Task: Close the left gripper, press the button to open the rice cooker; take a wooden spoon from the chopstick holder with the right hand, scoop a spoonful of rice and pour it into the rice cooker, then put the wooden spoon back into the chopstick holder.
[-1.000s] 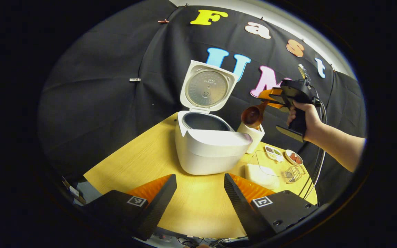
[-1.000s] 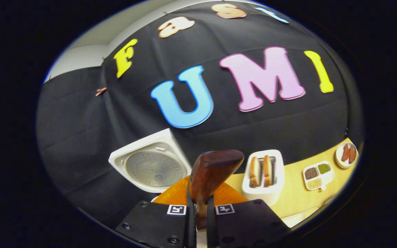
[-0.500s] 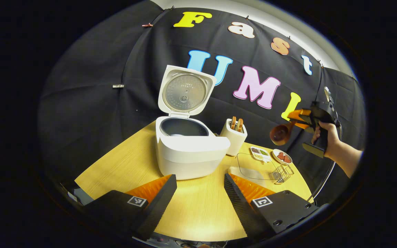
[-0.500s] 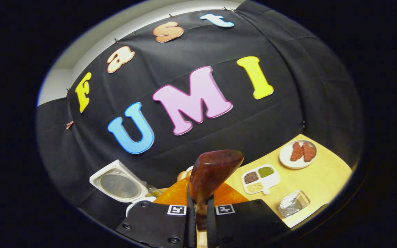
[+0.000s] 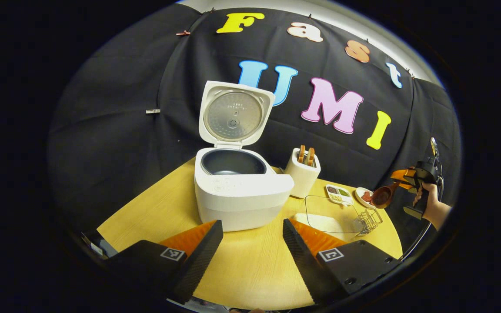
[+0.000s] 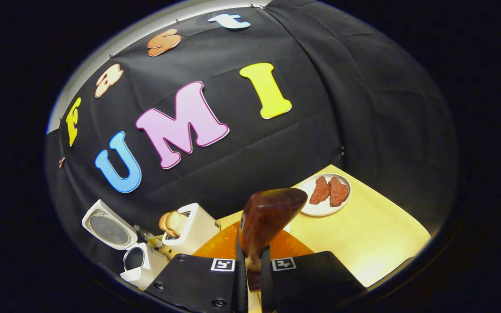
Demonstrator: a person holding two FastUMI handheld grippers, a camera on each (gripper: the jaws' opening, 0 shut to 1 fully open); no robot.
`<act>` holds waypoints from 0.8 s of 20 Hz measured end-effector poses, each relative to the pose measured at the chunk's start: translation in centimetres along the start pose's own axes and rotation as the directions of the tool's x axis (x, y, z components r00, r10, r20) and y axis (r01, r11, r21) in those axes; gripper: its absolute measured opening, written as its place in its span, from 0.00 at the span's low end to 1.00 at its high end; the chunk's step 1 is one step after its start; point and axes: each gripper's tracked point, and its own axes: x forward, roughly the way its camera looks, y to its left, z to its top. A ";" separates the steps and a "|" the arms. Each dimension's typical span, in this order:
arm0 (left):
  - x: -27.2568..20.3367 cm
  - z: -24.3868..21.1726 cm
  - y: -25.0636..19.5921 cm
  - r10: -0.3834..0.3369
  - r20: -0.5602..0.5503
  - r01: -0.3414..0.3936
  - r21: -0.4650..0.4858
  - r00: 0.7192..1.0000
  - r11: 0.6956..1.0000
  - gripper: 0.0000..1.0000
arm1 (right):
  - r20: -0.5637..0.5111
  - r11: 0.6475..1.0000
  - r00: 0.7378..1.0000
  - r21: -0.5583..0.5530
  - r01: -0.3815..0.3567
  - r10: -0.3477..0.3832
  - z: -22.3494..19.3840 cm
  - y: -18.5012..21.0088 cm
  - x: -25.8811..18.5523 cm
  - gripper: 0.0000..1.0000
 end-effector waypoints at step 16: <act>3.9 0.1 -5.3 0.032 -0.028 -0.032 0.011 0.999 0.999 0.96 | -0.121 0.997 0.990 -0.036 0.068 -0.072 -6.6 -7.2 4.6 0.16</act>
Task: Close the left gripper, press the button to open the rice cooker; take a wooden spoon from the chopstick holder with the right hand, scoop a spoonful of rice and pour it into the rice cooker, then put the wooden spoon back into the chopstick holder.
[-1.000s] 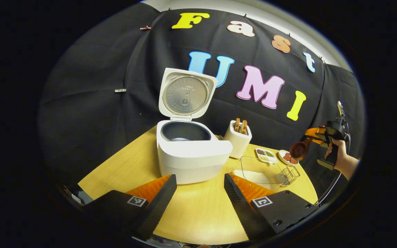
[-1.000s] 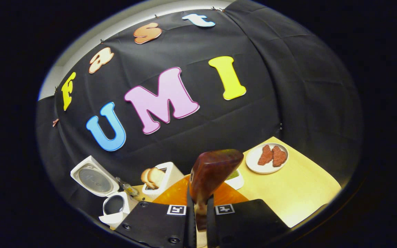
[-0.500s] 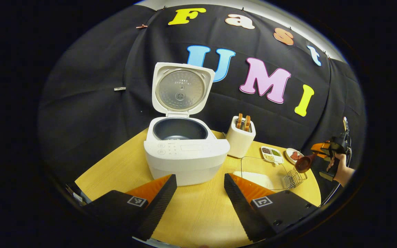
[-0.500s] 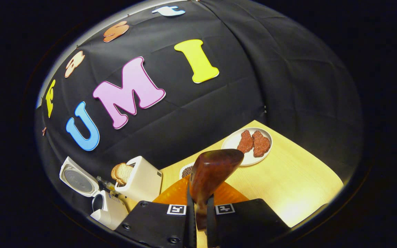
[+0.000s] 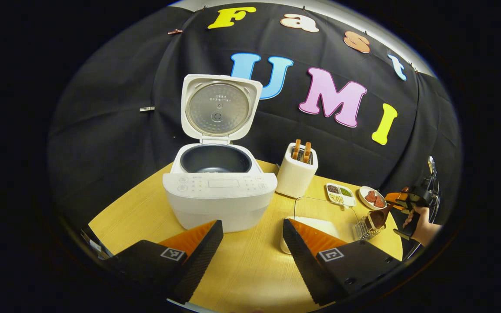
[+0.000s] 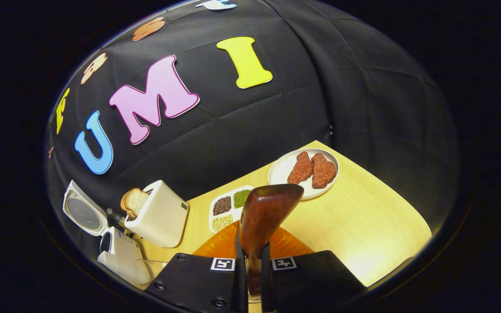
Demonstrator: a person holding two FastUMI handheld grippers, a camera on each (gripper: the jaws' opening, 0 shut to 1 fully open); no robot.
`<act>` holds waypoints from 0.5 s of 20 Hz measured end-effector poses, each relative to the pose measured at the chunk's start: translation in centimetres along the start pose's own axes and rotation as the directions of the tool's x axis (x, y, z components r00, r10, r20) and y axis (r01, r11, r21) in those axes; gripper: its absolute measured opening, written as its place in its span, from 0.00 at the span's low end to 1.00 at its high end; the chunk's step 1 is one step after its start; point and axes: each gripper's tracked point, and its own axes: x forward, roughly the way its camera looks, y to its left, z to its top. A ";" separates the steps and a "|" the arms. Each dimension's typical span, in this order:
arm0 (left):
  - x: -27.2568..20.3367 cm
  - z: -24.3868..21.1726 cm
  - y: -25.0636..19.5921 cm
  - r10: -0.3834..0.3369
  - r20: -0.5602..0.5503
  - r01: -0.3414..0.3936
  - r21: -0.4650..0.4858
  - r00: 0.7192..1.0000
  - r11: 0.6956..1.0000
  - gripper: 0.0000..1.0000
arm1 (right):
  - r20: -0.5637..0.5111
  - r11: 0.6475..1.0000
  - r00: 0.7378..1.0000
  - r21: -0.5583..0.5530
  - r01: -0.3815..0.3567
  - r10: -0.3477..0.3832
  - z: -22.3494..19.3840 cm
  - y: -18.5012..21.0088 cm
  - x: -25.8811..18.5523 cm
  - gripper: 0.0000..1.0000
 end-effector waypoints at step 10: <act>-1.0 0.2 0.9 0.015 0.002 -0.015 0.008 1.000 1.000 0.96 | -0.018 0.996 0.998 0.059 0.063 -0.062 -2.7 -2.3 1.0 0.14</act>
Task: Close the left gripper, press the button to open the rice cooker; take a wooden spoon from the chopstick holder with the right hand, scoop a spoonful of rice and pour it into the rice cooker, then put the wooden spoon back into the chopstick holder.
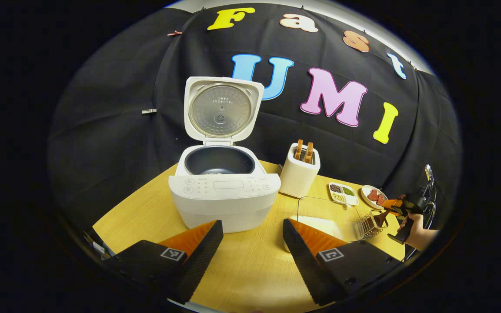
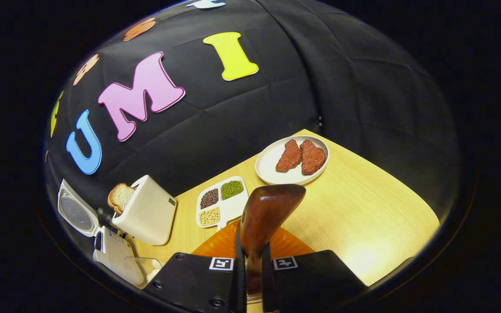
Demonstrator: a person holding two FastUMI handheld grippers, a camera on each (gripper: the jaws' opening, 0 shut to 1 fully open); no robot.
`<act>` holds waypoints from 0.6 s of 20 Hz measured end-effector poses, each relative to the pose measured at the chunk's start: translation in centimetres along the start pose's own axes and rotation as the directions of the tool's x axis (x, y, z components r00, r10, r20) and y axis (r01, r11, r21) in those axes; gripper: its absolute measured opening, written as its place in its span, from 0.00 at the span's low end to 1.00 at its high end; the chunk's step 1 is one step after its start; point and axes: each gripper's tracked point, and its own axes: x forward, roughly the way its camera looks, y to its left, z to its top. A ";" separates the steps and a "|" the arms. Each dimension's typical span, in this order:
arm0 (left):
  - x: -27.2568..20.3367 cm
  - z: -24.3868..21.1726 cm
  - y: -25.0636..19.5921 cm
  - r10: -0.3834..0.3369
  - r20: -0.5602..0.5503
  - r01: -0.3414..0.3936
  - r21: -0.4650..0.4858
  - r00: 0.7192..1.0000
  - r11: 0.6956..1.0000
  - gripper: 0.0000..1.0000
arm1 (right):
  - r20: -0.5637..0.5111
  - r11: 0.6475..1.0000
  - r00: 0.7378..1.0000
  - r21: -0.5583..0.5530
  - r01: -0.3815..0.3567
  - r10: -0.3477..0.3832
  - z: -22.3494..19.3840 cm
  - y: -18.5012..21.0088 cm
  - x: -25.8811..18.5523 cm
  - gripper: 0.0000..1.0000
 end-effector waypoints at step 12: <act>-1.6 5.9 1.3 0.076 0.110 -0.077 0.004 0.991 0.997 0.96 | 0.064 0.999 0.998 -0.041 -0.014 0.017 1.5 -0.6 -4.2 0.99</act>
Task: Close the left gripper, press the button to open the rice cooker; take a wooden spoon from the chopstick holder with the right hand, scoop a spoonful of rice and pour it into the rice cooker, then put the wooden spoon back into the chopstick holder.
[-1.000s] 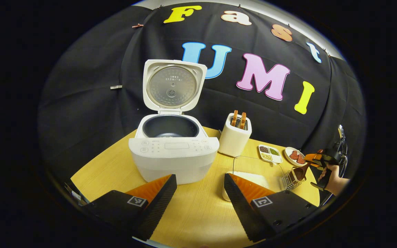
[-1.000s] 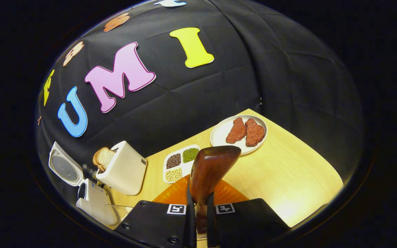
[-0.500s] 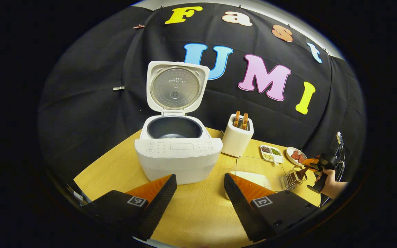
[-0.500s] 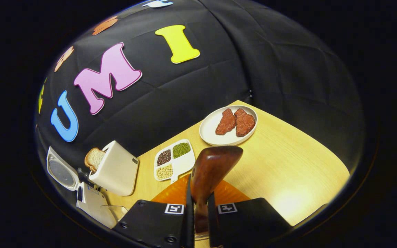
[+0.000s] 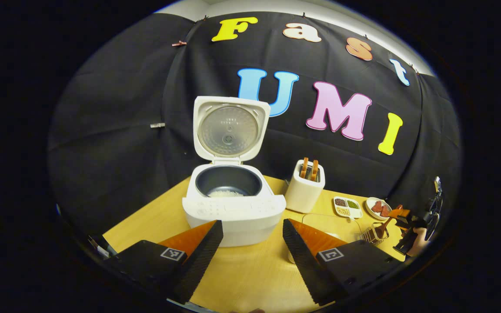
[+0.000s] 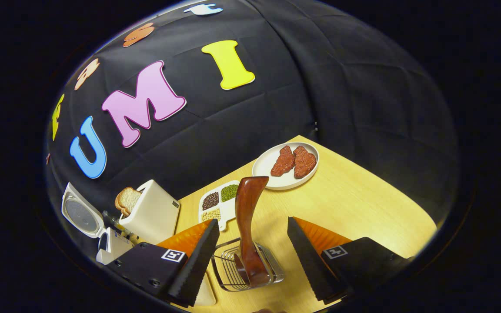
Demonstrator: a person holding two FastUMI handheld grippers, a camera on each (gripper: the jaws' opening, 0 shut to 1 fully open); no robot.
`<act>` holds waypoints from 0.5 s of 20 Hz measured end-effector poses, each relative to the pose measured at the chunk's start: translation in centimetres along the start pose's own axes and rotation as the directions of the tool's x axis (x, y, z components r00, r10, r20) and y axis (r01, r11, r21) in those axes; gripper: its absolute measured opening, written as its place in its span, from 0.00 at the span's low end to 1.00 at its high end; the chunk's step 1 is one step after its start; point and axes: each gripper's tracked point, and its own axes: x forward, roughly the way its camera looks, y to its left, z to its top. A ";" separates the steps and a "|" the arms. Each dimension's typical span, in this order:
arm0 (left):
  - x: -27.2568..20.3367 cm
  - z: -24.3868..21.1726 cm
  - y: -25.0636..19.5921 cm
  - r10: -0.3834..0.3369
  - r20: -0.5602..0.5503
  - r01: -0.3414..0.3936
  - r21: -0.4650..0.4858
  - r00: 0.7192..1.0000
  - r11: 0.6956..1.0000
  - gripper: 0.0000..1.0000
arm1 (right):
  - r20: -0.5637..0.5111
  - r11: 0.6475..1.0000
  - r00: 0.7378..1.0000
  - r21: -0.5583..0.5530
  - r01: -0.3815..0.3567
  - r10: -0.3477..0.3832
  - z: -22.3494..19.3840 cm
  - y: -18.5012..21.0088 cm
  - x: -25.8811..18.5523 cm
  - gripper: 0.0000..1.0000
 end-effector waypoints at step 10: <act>1.1 15.0 1.4 0.083 0.189 -0.077 -0.040 0.979 0.996 0.95 | 0.149 0.949 0.981 -0.308 -0.072 0.123 3.8 2.3 -9.7 0.99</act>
